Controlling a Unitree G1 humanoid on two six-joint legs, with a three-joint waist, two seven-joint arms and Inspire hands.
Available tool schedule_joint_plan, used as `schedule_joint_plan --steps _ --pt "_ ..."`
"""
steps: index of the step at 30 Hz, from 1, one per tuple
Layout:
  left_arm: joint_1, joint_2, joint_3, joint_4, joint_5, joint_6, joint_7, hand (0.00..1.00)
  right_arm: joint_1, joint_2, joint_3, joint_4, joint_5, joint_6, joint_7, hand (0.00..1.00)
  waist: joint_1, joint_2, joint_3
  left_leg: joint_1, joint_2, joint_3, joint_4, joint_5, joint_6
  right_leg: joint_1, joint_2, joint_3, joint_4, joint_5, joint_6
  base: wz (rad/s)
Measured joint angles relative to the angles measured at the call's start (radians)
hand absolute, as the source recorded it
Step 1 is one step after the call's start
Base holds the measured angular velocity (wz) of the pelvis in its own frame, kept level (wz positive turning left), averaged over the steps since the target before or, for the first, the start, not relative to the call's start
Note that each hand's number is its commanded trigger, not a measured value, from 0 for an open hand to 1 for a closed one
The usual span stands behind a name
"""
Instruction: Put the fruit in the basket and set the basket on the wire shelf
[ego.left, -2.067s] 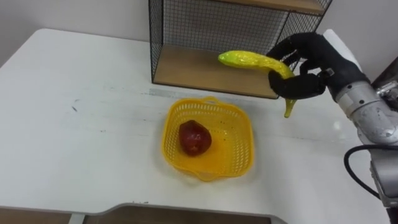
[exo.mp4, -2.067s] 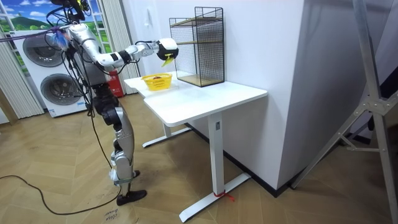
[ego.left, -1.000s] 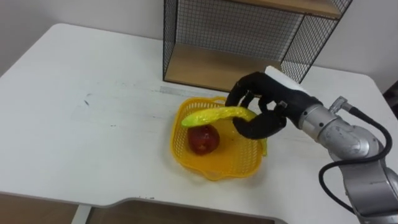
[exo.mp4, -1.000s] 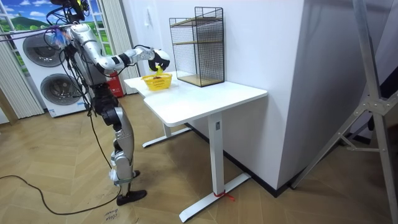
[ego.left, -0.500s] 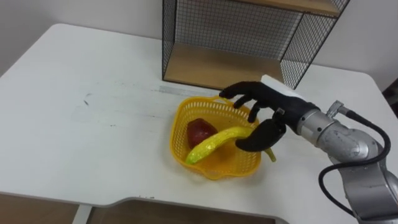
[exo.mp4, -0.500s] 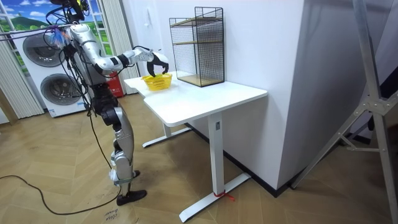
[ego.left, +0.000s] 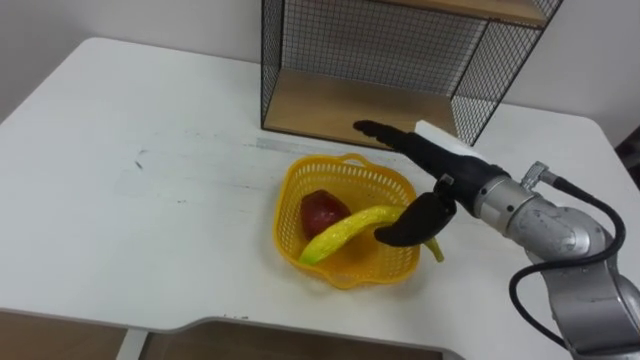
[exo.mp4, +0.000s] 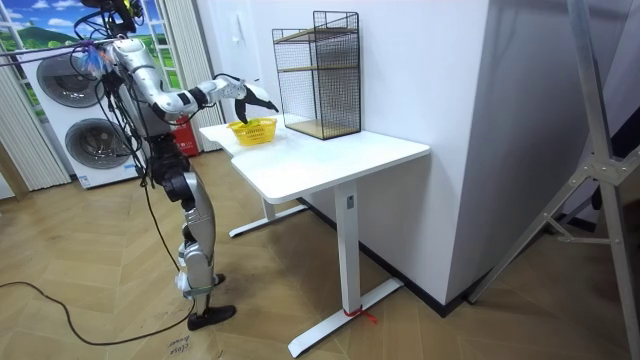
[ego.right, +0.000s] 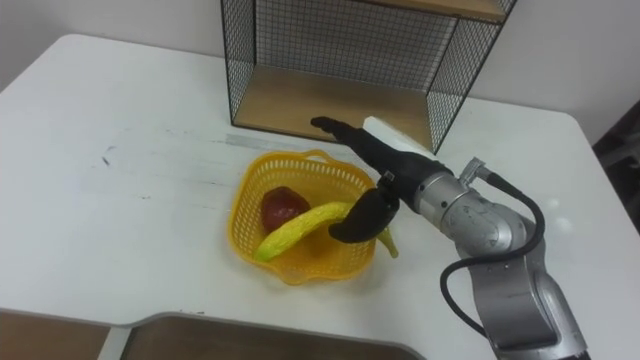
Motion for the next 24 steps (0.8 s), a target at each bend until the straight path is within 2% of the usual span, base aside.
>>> schedule_joint_plan --steps 8,17,24 --pt "0.000 0.000 -0.001 0.000 -0.001 0.000 0.000 0.00 0.000 0.007 -0.001 0.000 0.012 0.000 0.000 0.00 -0.003 0.001 0.0004 -0.001 0.000 -0.002 0.000 0.000 0.000 0.001 0.000 -0.001 0.000 0.000 0.000 0.00" --pt "0.004 -0.022 0.000 -0.002 -0.002 0.002 0.015 0.00 -0.001 0.012 -0.037 0.000 0.028 0.000 -0.010 0.00 -0.005 0.004 0.0025 -0.002 -0.001 -0.003 0.000 0.000 0.000 0.000 0.000 0.004 0.000 0.000 0.000 0.00" --pt "0.004 -0.021 0.002 -0.002 0.000 -0.001 0.025 0.00 -0.001 0.012 -0.068 -0.031 0.056 0.000 -0.027 0.00 -0.013 -0.004 -0.0018 -0.003 0.000 -0.001 -0.003 0.000 0.000 -0.003 0.001 0.004 0.000 0.000 0.000 0.00"
